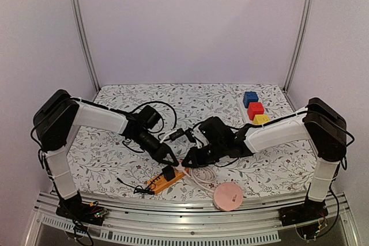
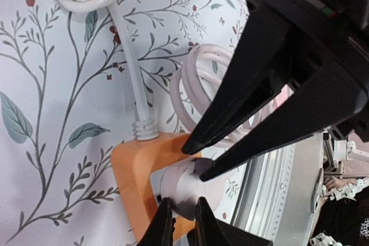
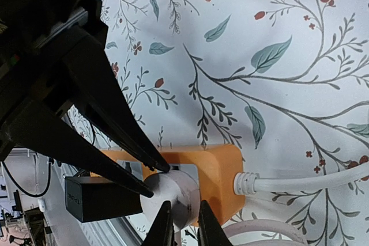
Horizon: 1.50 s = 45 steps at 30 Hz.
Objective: Insert the plug
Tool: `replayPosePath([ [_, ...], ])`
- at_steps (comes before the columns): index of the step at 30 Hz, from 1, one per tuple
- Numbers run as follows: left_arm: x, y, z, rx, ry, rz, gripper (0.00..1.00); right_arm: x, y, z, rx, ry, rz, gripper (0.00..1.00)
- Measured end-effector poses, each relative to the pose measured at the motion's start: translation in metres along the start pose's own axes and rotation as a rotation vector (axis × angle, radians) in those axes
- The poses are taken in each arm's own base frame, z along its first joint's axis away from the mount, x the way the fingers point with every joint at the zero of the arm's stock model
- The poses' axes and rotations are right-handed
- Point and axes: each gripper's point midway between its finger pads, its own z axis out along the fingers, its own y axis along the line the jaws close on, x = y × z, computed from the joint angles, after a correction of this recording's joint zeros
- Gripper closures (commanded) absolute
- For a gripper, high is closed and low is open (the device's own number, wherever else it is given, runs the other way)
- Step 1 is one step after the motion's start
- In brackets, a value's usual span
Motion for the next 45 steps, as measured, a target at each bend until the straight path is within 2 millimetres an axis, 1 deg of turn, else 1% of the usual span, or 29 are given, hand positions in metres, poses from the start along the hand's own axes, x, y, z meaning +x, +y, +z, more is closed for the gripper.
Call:
replayPosePath([
  [3,-0.001,0.001,0.001,0.023,-0.002,-0.060,0.90,-0.001,0.002,-0.001,0.040,-0.030,-0.090,0.87],
  [8,-0.001,0.002,0.002,0.026,-0.003,-0.086,0.88,-0.001,0.005,-0.001,0.101,-0.068,-0.228,0.87],
  [15,-0.007,0.002,0.001,0.022,0.013,-0.071,0.78,-0.003,0.007,-0.001,0.136,-0.067,-0.330,0.84],
  [16,-0.011,0.001,-0.001,0.022,0.017,-0.056,0.76,-0.003,0.008,-0.002,0.140,-0.065,-0.342,0.84],
  [18,-0.012,0.001,-0.002,0.012,0.041,-0.046,0.71,-0.007,0.012,-0.006,0.140,-0.067,-0.364,0.82],
  [20,-0.014,0.000,-0.005,-0.011,0.067,-0.016,0.66,-0.010,0.015,-0.008,0.145,-0.063,-0.393,0.78],
  [23,-0.017,-0.003,-0.008,-0.040,0.114,0.026,0.54,-0.011,0.017,-0.011,0.163,-0.037,-0.436,0.74],
  [24,-0.020,-0.002,-0.010,-0.055,0.123,0.043,0.50,-0.009,0.018,-0.011,0.159,-0.021,-0.447,0.73],
  [26,-0.035,-0.003,-0.017,-0.079,0.116,0.101,0.43,-0.006,0.025,-0.013,0.141,0.006,-0.472,0.70],
  [28,-0.046,-0.006,-0.029,-0.104,0.111,0.147,0.38,-0.012,0.032,-0.018,0.124,-0.001,-0.489,0.63],
  [29,-0.051,-0.009,-0.036,-0.102,0.103,0.164,0.35,-0.016,0.036,-0.023,0.113,-0.012,-0.500,0.56],
  [30,-0.056,-0.013,-0.043,-0.103,0.093,0.185,0.26,-0.021,0.040,-0.029,0.102,-0.027,-0.515,0.49],
  [31,-0.060,-0.017,-0.049,-0.103,0.081,0.201,0.17,-0.024,0.047,-0.035,0.086,-0.040,-0.542,0.27],
  [32,-0.066,-0.023,-0.060,-0.108,0.062,0.220,0.04,-0.025,0.055,-0.042,0.062,-0.049,-0.582,0.05],
  [33,-0.069,-0.026,-0.069,-0.109,0.045,0.236,0.01,-0.027,0.064,-0.049,0.039,-0.060,-0.625,0.02],
  [34,-0.075,-0.027,-0.080,-0.121,0.020,0.252,0.01,-0.026,0.072,-0.055,0.016,-0.069,-0.679,0.01],
  [35,-0.081,-0.027,-0.097,-0.138,-0.016,0.258,0.01,-0.026,0.081,-0.062,-0.006,-0.081,-0.743,0.01],
  [38,-0.092,-0.018,-0.142,-0.202,-0.107,0.259,0.00,-0.022,0.094,-0.071,-0.031,-0.094,-0.932,0.01],
  [41,-0.093,-0.004,-0.190,-0.281,-0.191,0.237,0.01,-0.010,0.095,-0.067,-0.057,-0.041,-1.134,0.01],
  [43,-0.086,0.006,-0.216,-0.338,-0.231,0.216,0.01,-0.001,0.096,-0.060,-0.085,0.033,-1.273,0.01],
  [45,-0.076,0.013,-0.235,-0.384,-0.257,0.199,0.01,0.001,0.100,-0.048,-0.098,0.099,-1.403,0.01],
])
